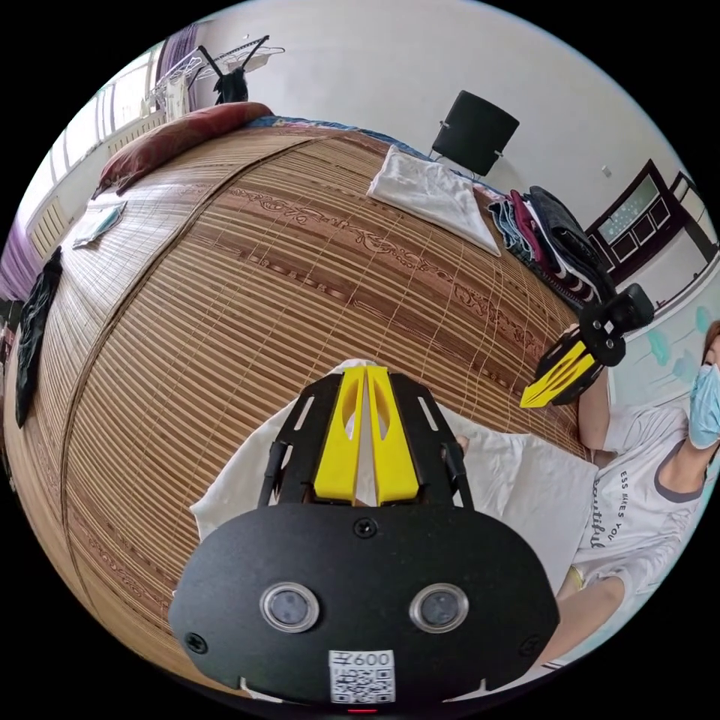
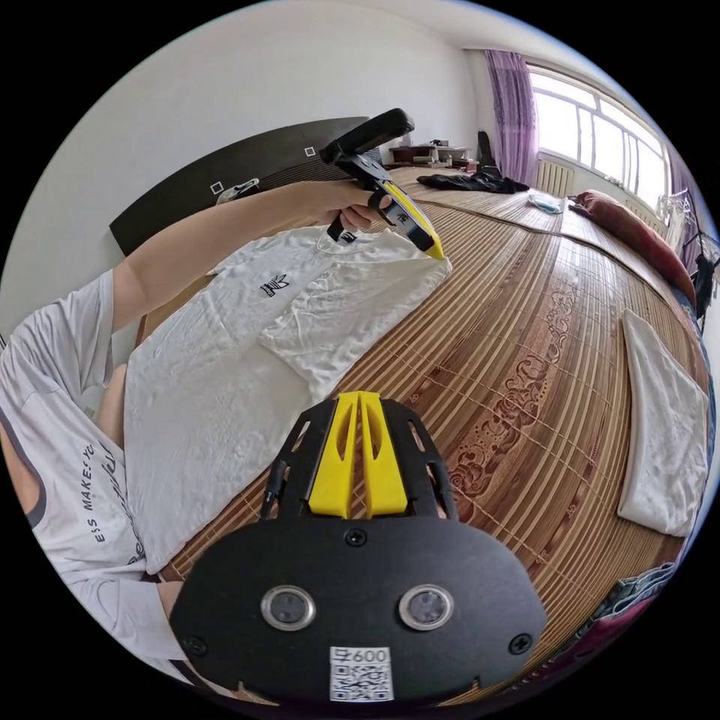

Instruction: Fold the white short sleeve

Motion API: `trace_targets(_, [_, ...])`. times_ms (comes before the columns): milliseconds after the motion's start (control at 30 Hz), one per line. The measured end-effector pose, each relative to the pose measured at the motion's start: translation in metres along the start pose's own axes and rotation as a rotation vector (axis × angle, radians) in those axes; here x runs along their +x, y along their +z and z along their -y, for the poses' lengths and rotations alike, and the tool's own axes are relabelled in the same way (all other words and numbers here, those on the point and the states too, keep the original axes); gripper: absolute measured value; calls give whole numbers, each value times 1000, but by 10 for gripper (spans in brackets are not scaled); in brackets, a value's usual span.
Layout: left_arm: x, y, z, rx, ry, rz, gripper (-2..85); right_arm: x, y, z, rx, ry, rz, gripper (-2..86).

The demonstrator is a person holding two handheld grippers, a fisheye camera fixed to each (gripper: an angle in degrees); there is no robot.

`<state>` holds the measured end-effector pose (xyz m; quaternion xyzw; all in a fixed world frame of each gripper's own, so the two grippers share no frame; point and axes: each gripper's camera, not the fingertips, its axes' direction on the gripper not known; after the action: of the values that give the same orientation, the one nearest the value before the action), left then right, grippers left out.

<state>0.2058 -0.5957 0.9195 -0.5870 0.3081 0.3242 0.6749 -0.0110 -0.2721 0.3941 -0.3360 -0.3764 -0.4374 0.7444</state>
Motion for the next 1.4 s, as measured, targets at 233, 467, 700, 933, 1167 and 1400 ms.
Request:
trace_targets(233, [6,36,10,-48,-26,52,6,-14,0,1,-1,-32,-28,-9])
trace_targets(467, [-47,-20,-23,258,-346,-25,10,-21,3,-1,-4,-22,-45,-9])
trace_targets(700, [-17,11,-32,60,-195,-188,3,-24,-7,-6,86,31,29,-8])
trace_targets(933, [-10,78,-86,145,-279,-112,6,-107,-1,-17,98,-387,-45,0])
trace_targets(1167, [-6,94,-108,213,-295,-78,7,-145,37,7,-72,-378,-130,4])
trace_targets(1400, [13,106,-112,220,-265,47,7,-172,66,11,-161,-432,-255,-4])
